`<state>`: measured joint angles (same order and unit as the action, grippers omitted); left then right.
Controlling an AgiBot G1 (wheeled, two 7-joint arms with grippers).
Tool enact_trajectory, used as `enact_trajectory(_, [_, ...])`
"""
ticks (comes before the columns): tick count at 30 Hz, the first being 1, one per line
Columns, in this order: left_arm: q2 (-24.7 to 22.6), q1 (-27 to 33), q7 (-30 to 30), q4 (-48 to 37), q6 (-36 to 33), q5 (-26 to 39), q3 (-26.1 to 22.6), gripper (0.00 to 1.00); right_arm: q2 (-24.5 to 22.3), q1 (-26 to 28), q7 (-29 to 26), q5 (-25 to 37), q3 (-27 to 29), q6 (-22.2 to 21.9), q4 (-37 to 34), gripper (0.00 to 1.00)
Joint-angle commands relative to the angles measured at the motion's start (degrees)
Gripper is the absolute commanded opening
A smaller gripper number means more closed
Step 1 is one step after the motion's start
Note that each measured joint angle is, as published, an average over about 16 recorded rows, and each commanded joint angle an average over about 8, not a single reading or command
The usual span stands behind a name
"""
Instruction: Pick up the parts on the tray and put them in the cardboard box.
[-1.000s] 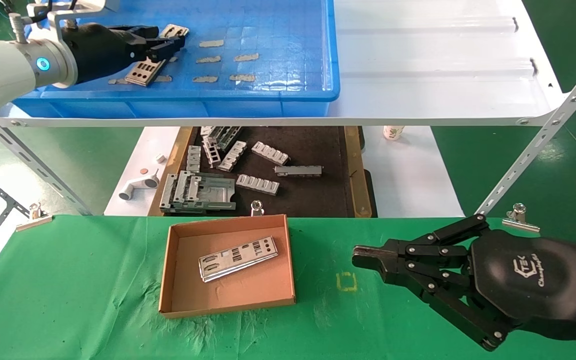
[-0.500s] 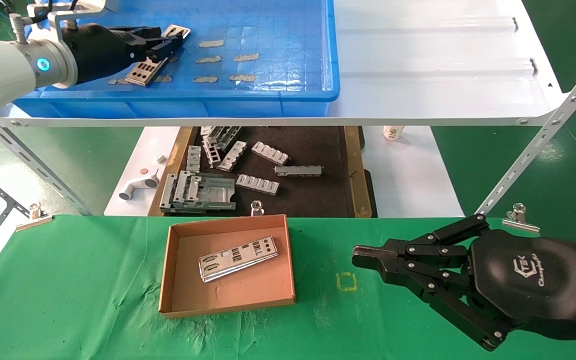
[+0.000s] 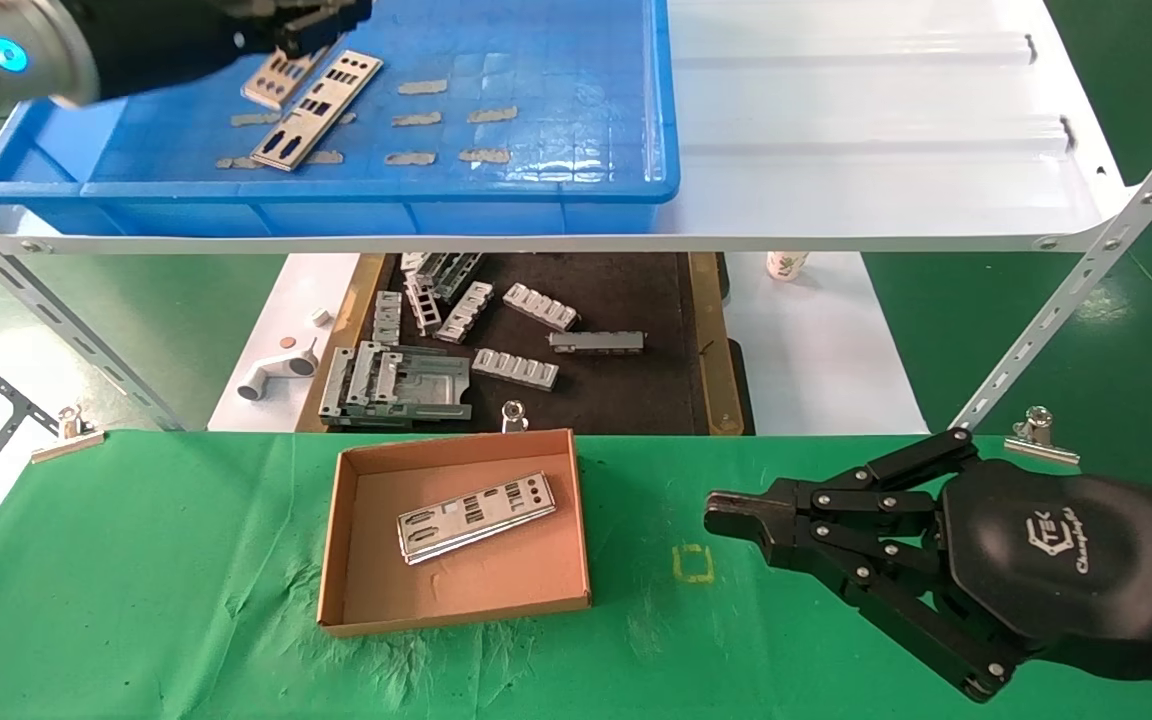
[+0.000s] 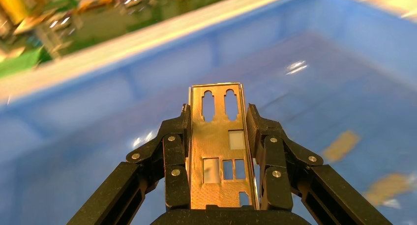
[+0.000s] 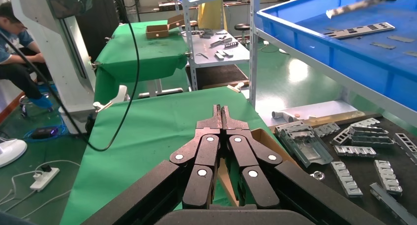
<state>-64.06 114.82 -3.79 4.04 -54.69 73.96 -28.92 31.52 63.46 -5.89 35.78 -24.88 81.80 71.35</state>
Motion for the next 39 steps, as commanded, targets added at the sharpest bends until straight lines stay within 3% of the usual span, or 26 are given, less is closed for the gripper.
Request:
enact_trajectory(1, [1.0,0.6,-0.8,0.9,-3.4,-0.1,0.1,0.00,0.0,0.0,0.0,0.0,0.0,0.0,0.0,0.00])
enact_trajectory(10, [5.9,1.8,-6.1,4.1,-28.2,-0.9,-0.3,0.00,0.0,0.0,0.0,0.0,0.0,0.0,0.0,0.00])
enact_trajectory(15, [6.9,1.5,-9.1,5.5,-35.4,-0.7,-1.2,0.00,0.0,0.0,0.0,0.0,0.0,0.0,0.0,0.00])
enact_trajectory(22, [7.9,-2.1,-9.5,10.5,-37.2,-2.3,-3.9,0.00,0.0,0.0,0.0,0.0,0.0,0.0,0.0,0.00])
enact_trajectory(29, [10.3,-8.5,-8.2,20.3,-37.1,-6.0,-9.5,0.00,0.0,0.0,0.0,0.0,0.0,0.0,0.0,0.00])
enact_trajectory(39, [10.9,-16.5,-7.2,26.6,-32.3,-5.7,-15.1,0.00,0.0,0.0,0.0,0.0,0.0,0.0,0.0,0.00])
